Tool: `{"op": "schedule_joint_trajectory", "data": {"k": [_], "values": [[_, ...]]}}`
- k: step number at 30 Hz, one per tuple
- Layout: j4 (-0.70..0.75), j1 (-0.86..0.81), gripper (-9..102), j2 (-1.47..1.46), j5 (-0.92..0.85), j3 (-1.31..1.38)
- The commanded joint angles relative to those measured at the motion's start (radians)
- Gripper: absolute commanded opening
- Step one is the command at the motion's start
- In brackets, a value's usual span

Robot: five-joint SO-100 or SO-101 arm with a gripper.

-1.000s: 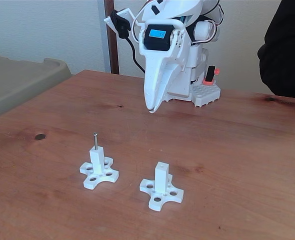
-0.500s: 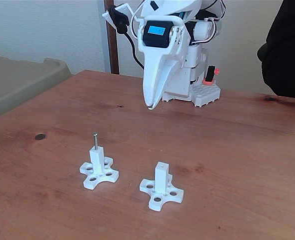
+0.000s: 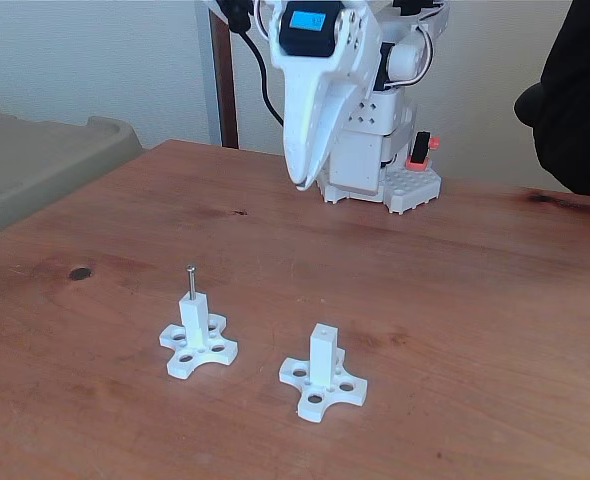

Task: Grab the screw and set it in the hole.

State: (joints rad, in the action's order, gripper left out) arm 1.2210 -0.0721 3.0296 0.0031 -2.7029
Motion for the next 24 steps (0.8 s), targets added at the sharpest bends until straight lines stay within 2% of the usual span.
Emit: {"op": "schedule_joint_trajectory", "data": {"k": [1, 11, 24], "values": [[0.006, 0.006, -4, -0.095, 0.009, 0.156], [0.025, -0.005, -4, -0.357, 0.037, 0.342], [0.054, -0.046, 2, -0.672, 0.034, 0.586]]}}
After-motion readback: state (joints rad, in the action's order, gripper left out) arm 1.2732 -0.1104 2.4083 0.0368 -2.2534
